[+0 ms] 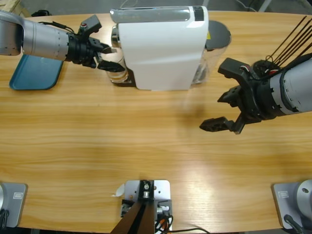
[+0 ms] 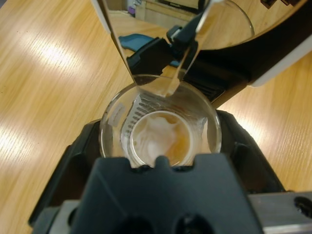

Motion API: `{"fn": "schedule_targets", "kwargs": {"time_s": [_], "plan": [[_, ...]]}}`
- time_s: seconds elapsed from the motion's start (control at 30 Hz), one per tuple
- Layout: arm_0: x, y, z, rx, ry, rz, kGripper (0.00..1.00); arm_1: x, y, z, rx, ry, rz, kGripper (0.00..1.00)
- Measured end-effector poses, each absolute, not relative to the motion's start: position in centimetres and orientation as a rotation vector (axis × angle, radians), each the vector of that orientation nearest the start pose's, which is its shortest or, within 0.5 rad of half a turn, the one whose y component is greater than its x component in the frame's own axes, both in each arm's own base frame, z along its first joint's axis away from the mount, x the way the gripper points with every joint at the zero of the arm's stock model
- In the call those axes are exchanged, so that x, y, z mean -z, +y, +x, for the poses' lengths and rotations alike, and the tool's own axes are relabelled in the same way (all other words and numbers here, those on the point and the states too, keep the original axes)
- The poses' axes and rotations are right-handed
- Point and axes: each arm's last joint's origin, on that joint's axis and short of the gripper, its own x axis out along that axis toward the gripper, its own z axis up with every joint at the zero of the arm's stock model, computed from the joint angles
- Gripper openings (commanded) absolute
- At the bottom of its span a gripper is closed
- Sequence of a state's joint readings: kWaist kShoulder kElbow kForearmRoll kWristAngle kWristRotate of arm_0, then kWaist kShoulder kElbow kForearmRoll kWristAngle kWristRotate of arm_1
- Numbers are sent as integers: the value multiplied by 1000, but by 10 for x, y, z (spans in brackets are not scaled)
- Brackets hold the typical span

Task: Pour coffee

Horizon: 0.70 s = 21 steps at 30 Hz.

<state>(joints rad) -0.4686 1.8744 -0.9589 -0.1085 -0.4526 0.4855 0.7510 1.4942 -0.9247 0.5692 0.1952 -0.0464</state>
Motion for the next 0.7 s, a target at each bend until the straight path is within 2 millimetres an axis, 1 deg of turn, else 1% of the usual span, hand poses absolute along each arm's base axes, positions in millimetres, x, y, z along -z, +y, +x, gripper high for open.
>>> {"fn": "schedule_targets", "kwargs": {"time_s": [0.17,0.23,0.37,0.5,0.57,0.7], "plan": [[-217,-182,313,1046,609,434,0,-276,169,167,-866,1115,-362,982],[-219,-179,312,1026,620,414,0,-276,169,167,-866,1114,-362,982],[-225,-160,314,933,652,361,0,-277,169,168,-867,1109,-360,982],[-242,-141,309,834,666,336,0,-279,170,168,-869,1102,-360,982],[-251,-127,307,769,671,311,0,-279,171,169,-871,1099,-362,982],[-268,-76,303,562,693,176,0,-280,176,174,-873,1090,-361,982]]}}
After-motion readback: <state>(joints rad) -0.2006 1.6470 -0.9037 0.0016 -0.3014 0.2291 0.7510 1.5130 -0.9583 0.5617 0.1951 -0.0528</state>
